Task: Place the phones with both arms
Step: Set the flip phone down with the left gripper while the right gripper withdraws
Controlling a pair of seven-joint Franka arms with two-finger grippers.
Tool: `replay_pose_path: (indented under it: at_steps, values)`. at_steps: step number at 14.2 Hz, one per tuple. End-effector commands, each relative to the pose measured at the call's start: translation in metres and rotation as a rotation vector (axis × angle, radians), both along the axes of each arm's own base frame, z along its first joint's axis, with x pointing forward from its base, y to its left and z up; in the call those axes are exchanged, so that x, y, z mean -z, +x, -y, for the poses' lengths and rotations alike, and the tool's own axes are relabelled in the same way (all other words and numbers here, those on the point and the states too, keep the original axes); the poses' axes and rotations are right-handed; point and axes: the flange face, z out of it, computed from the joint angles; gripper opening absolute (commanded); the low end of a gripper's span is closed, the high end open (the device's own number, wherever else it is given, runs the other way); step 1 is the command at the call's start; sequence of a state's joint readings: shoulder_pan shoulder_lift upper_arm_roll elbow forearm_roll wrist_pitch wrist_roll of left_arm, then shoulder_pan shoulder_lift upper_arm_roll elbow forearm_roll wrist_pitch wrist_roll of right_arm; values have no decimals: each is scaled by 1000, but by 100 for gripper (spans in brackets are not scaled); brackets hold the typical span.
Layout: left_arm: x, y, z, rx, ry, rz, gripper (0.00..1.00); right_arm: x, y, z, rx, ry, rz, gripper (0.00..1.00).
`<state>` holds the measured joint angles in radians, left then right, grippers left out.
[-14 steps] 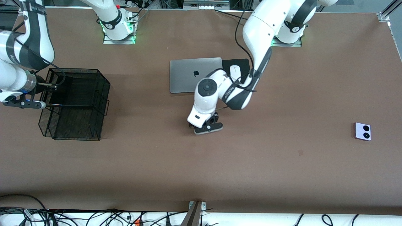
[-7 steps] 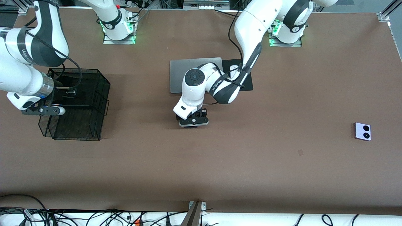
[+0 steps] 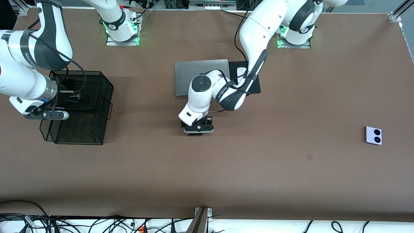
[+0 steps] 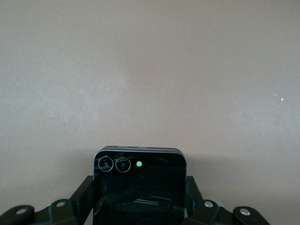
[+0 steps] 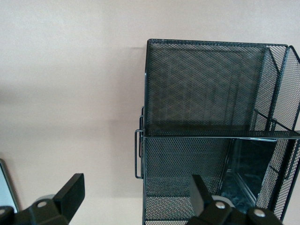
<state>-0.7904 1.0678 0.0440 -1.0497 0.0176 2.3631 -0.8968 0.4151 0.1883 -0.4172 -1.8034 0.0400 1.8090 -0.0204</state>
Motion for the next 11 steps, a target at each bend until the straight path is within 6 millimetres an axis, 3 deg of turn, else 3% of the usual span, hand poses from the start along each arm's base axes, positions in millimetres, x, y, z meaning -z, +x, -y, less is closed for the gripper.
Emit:
replay_pose_path:
  at_steps: [1, 2, 4, 5, 8, 11]
  values:
    - [-8, 5, 5, 7, -14, 25, 44, -4, 2, 0, 22, 14, -15, 99]
    - [-7, 5, 4, 5, -13, 26, 68, -5, 2, -2, 22, 13, -14, 99]
    - [-7, 6, 3, -17, -18, 23, 94, -5, 2, -8, 15, 20, -14, 99]
    - [-7, 6, 4, -20, -20, 23, 100, -6, 1, -9, 18, 31, -12, 99]
    - [-6, 9, 1, -57, -18, 26, 100, -10, 2, -10, 32, 61, -4, 99]
    - [-12, 9, 2, -80, -24, 28, 100, -11, 2, -24, 24, 89, -4, 99]
